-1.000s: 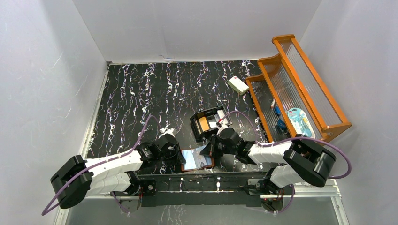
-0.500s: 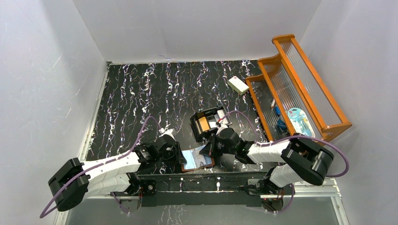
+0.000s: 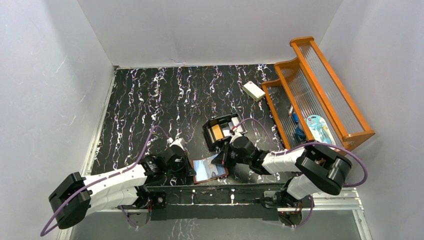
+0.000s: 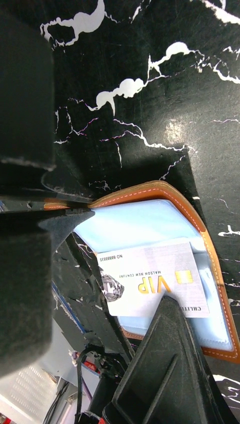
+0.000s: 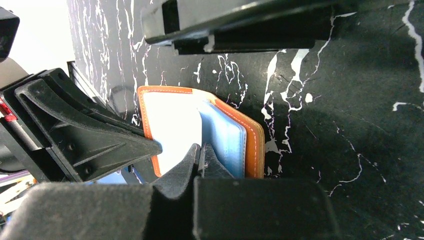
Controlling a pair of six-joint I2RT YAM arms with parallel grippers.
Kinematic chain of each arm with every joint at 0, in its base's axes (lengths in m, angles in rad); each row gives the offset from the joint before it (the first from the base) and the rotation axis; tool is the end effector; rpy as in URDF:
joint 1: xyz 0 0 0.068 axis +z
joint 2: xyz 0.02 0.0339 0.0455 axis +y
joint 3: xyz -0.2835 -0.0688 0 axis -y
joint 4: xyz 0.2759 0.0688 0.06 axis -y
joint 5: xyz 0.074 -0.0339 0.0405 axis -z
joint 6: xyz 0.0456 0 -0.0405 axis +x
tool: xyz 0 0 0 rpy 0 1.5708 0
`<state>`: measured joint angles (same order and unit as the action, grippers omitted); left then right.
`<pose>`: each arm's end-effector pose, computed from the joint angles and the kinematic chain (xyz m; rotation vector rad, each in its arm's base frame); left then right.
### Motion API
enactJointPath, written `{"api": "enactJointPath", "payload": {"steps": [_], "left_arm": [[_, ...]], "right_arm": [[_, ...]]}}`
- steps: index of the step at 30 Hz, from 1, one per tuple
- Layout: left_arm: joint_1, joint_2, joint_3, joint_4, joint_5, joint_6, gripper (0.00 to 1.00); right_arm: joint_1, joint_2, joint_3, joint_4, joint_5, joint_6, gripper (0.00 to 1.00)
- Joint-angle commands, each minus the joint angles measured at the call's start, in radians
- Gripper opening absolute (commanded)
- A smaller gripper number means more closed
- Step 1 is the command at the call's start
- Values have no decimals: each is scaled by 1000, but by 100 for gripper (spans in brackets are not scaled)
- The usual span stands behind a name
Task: Put the credit cards into the card holder
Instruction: Insert the credit card into the card holder.
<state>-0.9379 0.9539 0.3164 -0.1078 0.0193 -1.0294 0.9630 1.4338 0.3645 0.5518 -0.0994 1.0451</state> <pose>0.1184 -0.1628 0.1476 -0.1055 2.5381 -0.9397 0.1506 0.2245 0.1222 0.0288 2.3722 1.2265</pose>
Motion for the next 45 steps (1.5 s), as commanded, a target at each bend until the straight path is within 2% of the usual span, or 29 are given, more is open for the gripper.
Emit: {"api": "enactJointPath", "payload": {"steps": [1, 7, 23, 24, 27, 32, 35, 40, 45], "left_arm": [[0, 16, -10, 15, -2, 5, 0], [-1, 31, -7, 22, 5, 8, 12], [0, 45, 4, 28, 11, 19, 22], [-1, 46, 5, 27, 11, 22, 22], [-1, 48, 10, 24, 8, 23, 22], [0, 50, 12, 19, 5, 23, 20], [0, 52, 14, 22, 6, 25, 20], [0, 55, 15, 24, 5, 26, 20], [0, 50, 14, 31, 5, 25, 20]], "right_arm": [[8, 22, 16, 26, 26, -2, 0], [13, 30, 24, 39, 48, -3, 0], [69, 56, 42, 40, 95, 42, 0], [71, 55, 42, 36, 94, 42, 1], [77, 36, 58, -19, 98, 28, 15], [77, -50, 135, -288, 168, -38, 35], [76, -65, 154, -363, 177, -56, 44], [78, -54, 153, -368, 157, -61, 48], [87, -28, 183, -363, 148, -95, 43]]}}
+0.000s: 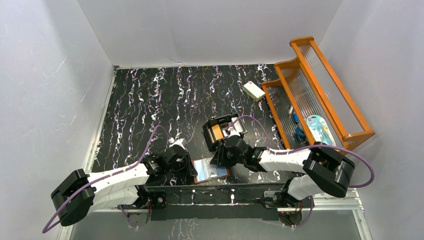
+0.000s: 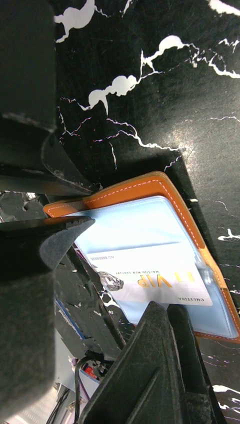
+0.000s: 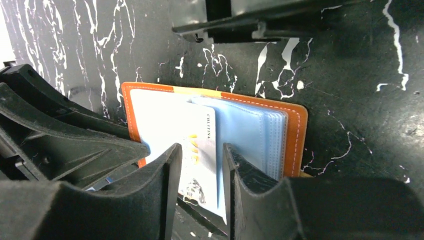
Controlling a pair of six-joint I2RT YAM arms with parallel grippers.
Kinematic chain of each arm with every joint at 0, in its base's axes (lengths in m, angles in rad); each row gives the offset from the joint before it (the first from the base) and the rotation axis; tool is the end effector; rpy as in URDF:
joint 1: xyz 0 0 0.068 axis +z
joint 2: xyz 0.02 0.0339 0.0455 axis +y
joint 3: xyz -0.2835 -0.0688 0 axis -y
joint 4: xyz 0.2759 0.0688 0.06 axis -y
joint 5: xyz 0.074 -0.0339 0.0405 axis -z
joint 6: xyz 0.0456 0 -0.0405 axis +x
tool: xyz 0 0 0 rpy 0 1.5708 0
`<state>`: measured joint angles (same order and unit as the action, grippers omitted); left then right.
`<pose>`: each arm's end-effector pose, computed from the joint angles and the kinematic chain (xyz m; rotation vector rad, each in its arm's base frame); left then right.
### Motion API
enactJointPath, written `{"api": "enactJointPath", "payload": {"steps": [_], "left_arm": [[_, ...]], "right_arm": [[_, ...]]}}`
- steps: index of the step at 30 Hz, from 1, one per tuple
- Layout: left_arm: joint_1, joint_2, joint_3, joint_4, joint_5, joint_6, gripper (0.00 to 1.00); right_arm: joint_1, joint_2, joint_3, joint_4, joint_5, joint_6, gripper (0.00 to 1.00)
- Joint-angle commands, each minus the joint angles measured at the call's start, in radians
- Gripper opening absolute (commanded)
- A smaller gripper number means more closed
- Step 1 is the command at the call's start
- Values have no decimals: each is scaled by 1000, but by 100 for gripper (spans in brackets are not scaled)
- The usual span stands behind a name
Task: Put the credit cards into the card holder
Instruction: Insert the credit card into the card holder.
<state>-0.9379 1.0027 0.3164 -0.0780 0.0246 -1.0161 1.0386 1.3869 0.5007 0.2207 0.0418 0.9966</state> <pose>0.1205 -0.1662 0.1413 -0.0865 2.5556 -0.9218 0.1453 0.2430 0.1426 -0.0266 2.4534 0.9882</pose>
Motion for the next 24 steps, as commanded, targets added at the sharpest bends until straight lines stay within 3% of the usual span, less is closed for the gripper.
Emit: {"api": "enactJointPath", "payload": {"steps": [1, 17, 21, 24], "left_arm": [[0, 1, 12, 5, -1, 12, 20], [-1, -34, 15, 44, -16, 11, 29], [0, -24, 21, 47, -17, 14, 29], [0, -18, 21, 54, -18, 15, 30]], "right_arm": [[14, 25, 51, -24, 1, -55, 41], [71, 120, 88, 78, -74, -32, 32], [74, 128, 100, 83, -82, -9, 33], [75, 142, 91, 90, -82, 21, 39]]}}
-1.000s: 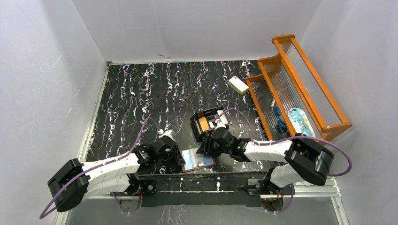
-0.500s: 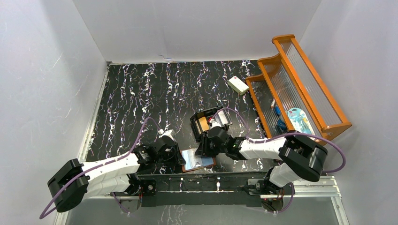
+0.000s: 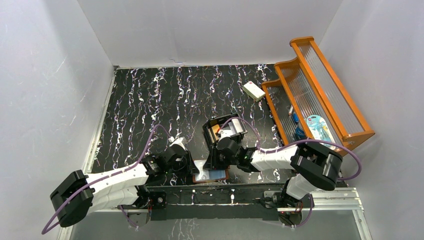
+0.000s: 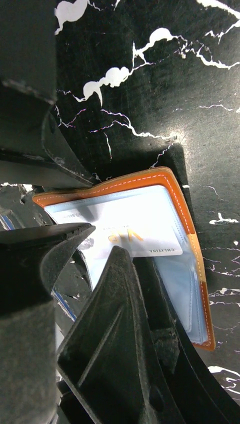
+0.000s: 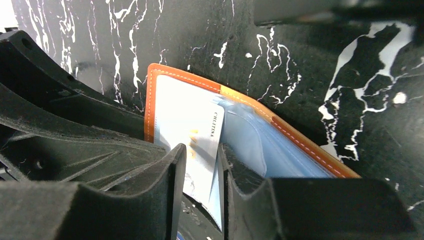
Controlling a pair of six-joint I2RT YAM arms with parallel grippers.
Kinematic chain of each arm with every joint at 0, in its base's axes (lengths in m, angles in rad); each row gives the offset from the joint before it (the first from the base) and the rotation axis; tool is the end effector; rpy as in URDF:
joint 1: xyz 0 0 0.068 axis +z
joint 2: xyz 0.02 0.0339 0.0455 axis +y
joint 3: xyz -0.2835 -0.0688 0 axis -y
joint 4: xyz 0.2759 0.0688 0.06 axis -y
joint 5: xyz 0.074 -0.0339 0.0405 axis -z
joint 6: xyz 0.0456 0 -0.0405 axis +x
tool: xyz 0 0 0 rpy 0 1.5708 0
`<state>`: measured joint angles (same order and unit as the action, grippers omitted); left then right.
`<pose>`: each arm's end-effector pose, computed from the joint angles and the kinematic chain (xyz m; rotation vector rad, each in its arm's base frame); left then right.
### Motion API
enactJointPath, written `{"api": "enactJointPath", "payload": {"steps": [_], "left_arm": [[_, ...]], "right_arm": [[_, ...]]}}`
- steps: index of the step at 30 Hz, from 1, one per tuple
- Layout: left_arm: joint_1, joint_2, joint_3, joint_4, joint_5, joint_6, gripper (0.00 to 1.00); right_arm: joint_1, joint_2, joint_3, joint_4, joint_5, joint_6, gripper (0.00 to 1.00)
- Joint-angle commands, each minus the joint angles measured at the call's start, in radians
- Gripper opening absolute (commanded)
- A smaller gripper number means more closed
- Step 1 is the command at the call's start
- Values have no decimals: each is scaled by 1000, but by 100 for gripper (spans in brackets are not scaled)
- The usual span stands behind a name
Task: Put the credit cards into the card holder
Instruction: Insert the credit card into the card holder.
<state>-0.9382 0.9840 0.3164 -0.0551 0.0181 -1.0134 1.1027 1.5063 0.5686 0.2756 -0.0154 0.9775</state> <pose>0.1214 -0.1671 0.1468 -0.0843 2.5142 -0.9533 0.1382 0.2749 0.1360 -0.1651 2.4847 1.0587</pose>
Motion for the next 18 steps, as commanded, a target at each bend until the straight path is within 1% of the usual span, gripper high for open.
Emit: {"api": "enactJointPath", "payload": {"steps": [1, 5, 8, 10, 14, 18], "left_arm": [[0, 3, 22, 33, -12, 12, 30], [0, 10, 21, 31, -8, 13, 29], [0, 10, 18, 33, -8, 9, 26], [0, 12, 21, 34, -9, 12, 26], [0, 16, 25, 34, -9, 14, 26], [1, 23, 26, 42, -4, 12, 26]], "right_arm": [[11, 26, 18, 25, -16, 46, 39], [10, -33, 16, -65, 50, 40, 39], [11, -85, 26, -130, 88, 23, 38], [11, -102, 32, -156, 103, 17, 38], [11, -88, 26, -128, 73, 27, 37], [13, -64, 23, -88, 46, 35, 32]]}}
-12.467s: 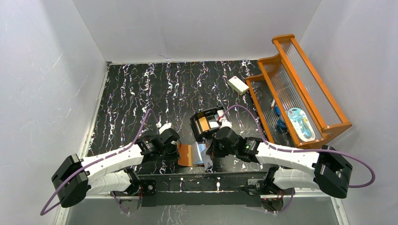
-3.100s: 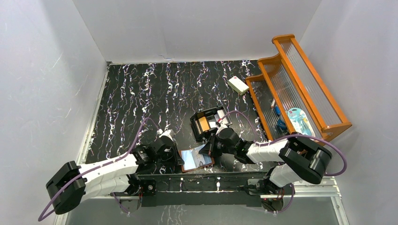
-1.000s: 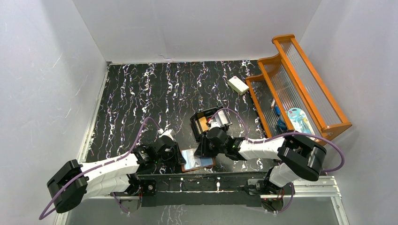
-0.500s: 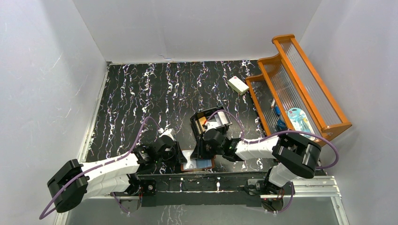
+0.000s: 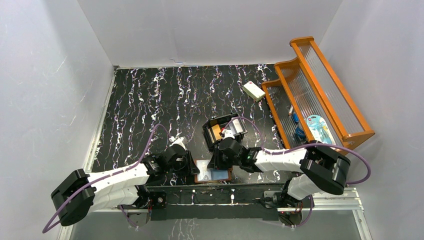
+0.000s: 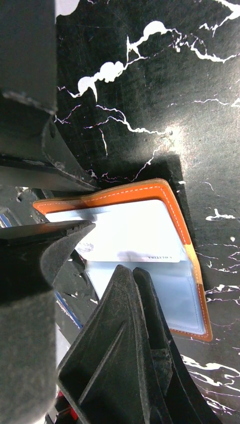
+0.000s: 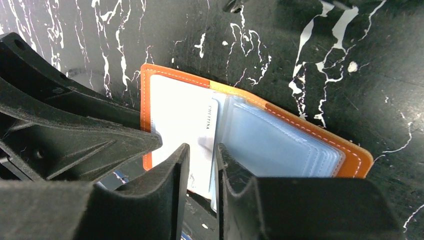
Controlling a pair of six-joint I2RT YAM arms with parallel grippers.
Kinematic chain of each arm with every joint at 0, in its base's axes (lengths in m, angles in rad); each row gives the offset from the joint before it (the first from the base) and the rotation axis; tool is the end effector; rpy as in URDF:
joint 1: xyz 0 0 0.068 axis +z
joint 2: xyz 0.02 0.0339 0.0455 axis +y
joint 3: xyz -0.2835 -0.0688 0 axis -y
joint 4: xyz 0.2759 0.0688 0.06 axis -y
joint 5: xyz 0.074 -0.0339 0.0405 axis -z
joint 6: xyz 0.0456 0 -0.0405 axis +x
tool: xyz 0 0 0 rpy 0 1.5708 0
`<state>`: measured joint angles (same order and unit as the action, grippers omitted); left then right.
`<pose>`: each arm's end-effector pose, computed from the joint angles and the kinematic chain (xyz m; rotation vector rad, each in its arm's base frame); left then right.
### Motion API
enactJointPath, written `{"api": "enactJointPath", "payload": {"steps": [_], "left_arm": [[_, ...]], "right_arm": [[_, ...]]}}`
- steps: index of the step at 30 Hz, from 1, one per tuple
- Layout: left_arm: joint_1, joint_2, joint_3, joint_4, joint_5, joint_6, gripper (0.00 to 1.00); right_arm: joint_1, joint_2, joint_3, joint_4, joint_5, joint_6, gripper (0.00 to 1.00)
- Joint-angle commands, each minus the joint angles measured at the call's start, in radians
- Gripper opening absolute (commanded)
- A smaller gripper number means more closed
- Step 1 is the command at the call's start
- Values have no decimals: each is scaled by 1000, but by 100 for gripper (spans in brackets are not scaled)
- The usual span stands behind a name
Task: Put the credit cards into the card holder
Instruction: Insert the credit card into the card holder.
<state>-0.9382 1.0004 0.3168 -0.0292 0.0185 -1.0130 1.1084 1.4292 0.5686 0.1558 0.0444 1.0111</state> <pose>0.1230 -0.1692 0.1462 -0.0831 2.5054 -0.9624 0.1341 0.2644 0.1466 -0.0962 2.5045 0.9833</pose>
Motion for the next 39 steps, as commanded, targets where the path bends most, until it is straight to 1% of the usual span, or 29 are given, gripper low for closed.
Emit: {"api": "enactJointPath", "payload": {"steps": [1, 9, 13, 15, 19, 21, 23, 26, 30, 31, 33, 34, 36, 39], "left_arm": [[0, 7, 25, 18, -2, 11, 26], [0, 13, 28, 28, 1, 7, 27], [0, 16, 31, 31, 1, 8, 27], [0, 23, 31, 36, 3, 4, 27], [0, 31, 32, 44, 8, 4, 26], [0, 30, 33, 44, 8, 7, 26], [1, 24, 34, 38, 3, 10, 24], [1, 18, 53, -31, -39, 4, 17], [0, 14, 78, -90, -82, 1, 11], [0, 11, 81, -95, -92, -1, 10], [1, -2, 86, -108, -111, -2, 10], [1, -7, 89, -113, -118, -2, 10], [1, -14, 96, -130, -132, -1, 10], [3, -6, 110, -162, -146, -3, 11]], "right_arm": [[6, 19, 22, 40, -18, 5, 31], [8, 55, 42, 50, -23, 6, 32], [15, 59, 25, 70, -20, 17, 32], [17, 55, 16, 97, -26, 19, 29], [18, 59, 7, 160, -50, 23, 20], [19, 60, 6, 177, -59, 25, 18], [17, 55, 13, 165, -60, 11, 18], [11, 16, 36, 87, -34, -46, 21], [-13, -83, 85, -86, 42, -138, 33], [-19, -107, 106, -135, 67, -153, 37], [-31, -145, 160, -239, 118, -257, 45], [-39, -156, 194, -268, 140, -281, 48], [-54, -161, 265, -379, 193, -347, 50], [-100, -145, 352, -464, 247, -424, 53]]}}
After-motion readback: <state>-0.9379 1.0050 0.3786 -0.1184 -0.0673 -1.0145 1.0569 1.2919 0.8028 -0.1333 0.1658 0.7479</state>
